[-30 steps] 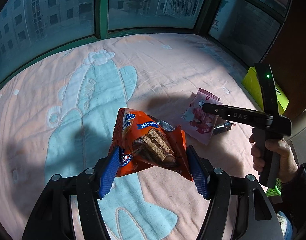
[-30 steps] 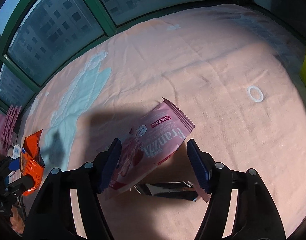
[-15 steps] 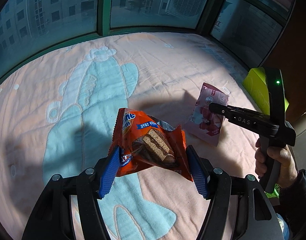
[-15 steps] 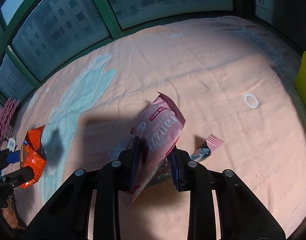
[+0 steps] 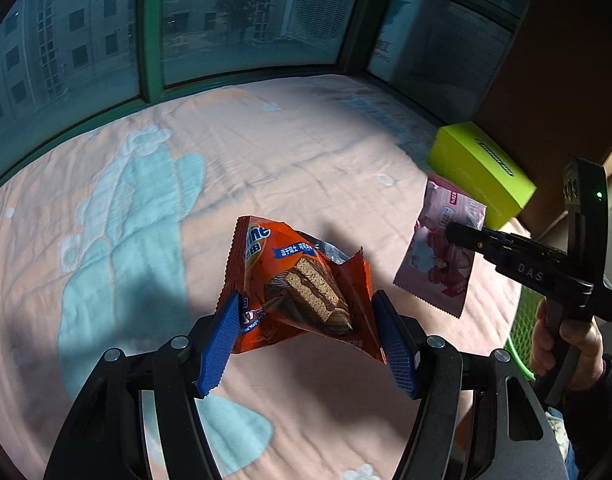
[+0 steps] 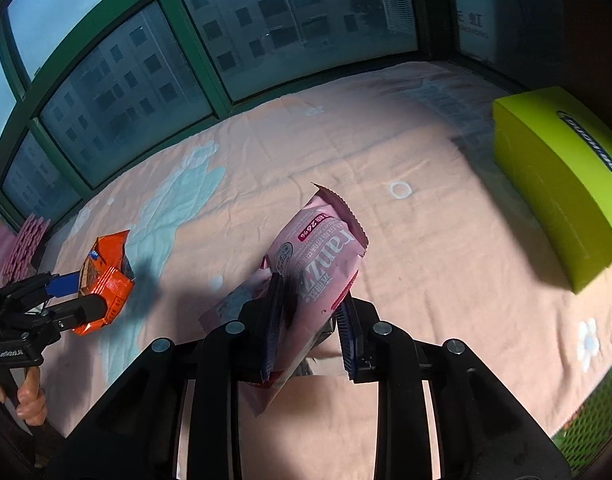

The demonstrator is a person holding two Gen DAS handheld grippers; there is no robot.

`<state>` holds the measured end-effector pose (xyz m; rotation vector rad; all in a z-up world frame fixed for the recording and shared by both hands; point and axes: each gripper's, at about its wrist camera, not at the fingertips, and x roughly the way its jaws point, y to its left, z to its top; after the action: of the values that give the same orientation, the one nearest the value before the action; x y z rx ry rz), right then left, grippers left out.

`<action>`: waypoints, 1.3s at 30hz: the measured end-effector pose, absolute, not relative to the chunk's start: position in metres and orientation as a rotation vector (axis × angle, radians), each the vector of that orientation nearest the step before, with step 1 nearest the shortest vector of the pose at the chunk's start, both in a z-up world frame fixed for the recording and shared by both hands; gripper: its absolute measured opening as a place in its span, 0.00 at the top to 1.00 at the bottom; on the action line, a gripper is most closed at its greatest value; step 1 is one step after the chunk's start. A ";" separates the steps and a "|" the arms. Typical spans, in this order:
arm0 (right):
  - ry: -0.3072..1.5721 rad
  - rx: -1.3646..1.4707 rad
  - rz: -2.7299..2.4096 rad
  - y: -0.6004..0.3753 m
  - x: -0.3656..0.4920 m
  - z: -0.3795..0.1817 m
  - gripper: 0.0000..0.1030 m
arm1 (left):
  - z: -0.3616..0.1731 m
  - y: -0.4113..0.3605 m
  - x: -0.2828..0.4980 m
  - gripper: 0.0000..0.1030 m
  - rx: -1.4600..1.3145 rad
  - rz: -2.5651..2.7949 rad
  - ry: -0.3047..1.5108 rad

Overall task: Collect trash
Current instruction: 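Carry the pink wrapper into the basket and release it while the left carries the wafer pack over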

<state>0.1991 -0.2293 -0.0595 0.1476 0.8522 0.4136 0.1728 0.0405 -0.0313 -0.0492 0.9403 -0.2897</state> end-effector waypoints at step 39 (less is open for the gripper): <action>0.860 0.341 -0.194 -0.526 0.025 -0.082 0.48 | -0.032 -0.266 0.110 0.38 0.188 -0.804 0.979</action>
<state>0.0252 -0.5260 -0.0820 0.3406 0.8596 -0.1943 0.1100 -0.2659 -0.0320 0.1881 0.9792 -0.8039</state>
